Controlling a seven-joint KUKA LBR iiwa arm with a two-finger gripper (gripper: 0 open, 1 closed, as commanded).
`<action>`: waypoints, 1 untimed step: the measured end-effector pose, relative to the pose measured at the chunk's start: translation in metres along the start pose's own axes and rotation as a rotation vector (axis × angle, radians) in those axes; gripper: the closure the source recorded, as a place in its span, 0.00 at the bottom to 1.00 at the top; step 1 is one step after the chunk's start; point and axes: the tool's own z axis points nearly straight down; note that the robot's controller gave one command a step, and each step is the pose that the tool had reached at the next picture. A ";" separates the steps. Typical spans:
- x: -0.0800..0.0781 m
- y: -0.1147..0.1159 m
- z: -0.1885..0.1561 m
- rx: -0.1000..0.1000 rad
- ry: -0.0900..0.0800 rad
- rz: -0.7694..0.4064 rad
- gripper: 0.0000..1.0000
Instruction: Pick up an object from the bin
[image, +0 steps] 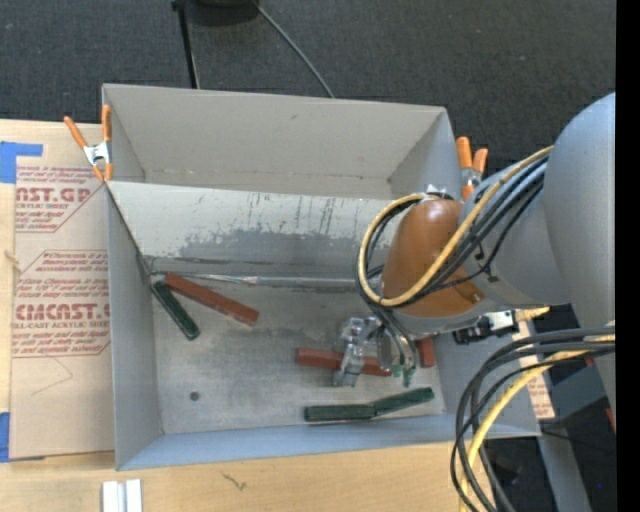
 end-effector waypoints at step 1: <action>0.004 0.009 -0.148 0.001 -0.005 0.010 1.00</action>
Offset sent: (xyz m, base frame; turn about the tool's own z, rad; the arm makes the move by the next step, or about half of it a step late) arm 0.0000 0.0000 0.0000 0.0000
